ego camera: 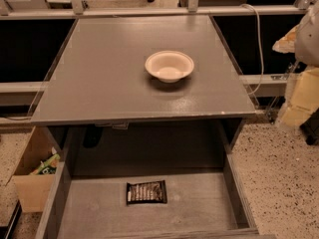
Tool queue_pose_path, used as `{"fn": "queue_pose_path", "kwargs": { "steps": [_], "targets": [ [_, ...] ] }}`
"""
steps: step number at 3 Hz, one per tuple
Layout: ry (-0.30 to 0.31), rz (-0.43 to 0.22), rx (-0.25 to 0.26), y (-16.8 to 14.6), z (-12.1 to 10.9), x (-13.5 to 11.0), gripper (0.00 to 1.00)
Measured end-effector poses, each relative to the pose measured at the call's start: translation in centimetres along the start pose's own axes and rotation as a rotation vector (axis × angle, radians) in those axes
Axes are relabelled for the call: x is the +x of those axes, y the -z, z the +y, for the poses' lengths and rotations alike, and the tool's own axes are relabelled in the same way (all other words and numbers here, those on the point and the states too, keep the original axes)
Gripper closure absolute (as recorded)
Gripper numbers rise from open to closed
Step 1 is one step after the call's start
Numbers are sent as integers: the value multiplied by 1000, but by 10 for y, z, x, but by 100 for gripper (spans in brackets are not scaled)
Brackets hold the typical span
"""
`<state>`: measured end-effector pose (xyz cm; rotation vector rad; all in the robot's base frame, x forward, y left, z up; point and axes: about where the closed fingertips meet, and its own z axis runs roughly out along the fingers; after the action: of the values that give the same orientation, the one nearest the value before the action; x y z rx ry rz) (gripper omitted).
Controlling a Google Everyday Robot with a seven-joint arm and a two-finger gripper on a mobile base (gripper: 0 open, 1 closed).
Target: Pick rxbar chocolate from top drawer and place on counter
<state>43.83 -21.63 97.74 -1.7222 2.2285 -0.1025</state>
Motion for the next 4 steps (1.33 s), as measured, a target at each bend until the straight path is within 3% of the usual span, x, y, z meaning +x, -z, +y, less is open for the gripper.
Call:
{"fn": "queue_pose_path", "kwargs": {
  "steps": [2,3,4],
  "targets": [
    [5,-24,18,1,11,2,0],
    [28,-114,22,-13,39,0,0],
    [50,-295,-35,-67,90,-14,0]
  ]
}}
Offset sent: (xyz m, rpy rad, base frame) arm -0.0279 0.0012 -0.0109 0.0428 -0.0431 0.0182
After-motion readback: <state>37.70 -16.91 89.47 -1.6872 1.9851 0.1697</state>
